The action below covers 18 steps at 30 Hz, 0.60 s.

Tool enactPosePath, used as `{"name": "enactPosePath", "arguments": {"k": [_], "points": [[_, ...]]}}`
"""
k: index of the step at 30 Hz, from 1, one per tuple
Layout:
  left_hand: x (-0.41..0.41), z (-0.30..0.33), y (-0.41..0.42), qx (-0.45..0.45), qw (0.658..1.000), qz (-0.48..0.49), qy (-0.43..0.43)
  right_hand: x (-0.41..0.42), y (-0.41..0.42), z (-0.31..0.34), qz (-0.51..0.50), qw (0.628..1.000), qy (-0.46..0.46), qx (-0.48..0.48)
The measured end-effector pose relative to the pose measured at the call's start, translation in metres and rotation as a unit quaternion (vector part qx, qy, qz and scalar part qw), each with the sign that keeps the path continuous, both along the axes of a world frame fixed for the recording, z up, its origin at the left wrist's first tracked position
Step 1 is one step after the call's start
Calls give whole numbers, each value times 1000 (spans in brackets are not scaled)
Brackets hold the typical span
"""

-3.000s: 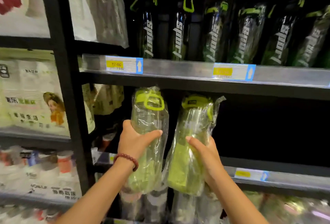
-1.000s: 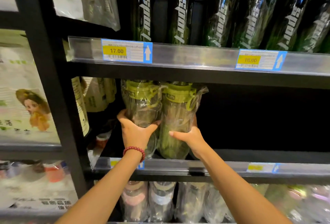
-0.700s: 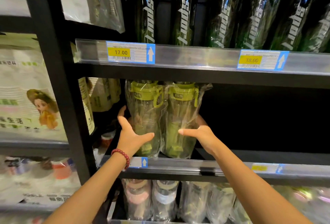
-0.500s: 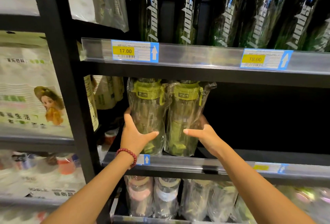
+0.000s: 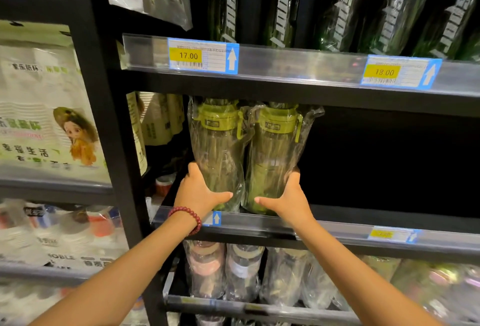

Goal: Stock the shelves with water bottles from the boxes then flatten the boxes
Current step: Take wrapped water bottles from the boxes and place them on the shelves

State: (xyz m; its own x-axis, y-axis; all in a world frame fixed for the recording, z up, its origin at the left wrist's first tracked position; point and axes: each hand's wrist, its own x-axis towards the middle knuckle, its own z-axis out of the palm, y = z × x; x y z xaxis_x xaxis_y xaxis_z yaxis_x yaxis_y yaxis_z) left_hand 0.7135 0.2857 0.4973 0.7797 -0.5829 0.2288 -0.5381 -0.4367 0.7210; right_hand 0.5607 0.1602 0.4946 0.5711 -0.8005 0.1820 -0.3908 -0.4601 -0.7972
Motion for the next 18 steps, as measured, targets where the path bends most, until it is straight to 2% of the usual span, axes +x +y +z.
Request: {"name": "enactPosePath", "arguments": {"k": [6,12,15,18], "points": [[3,1,-10,7,1000,18,-4,11,-2,0,-42,999,13,-10],[20,9,-22,17,998,13,60,36,-13,0,-65,995,79,-17],[36,3,-31,-52,994,-5,96,49,-21,0,-53,994,89,29],[53,-2,-41,-101,990,-9,102,64,-28,-1,-32,998,10,58]]}}
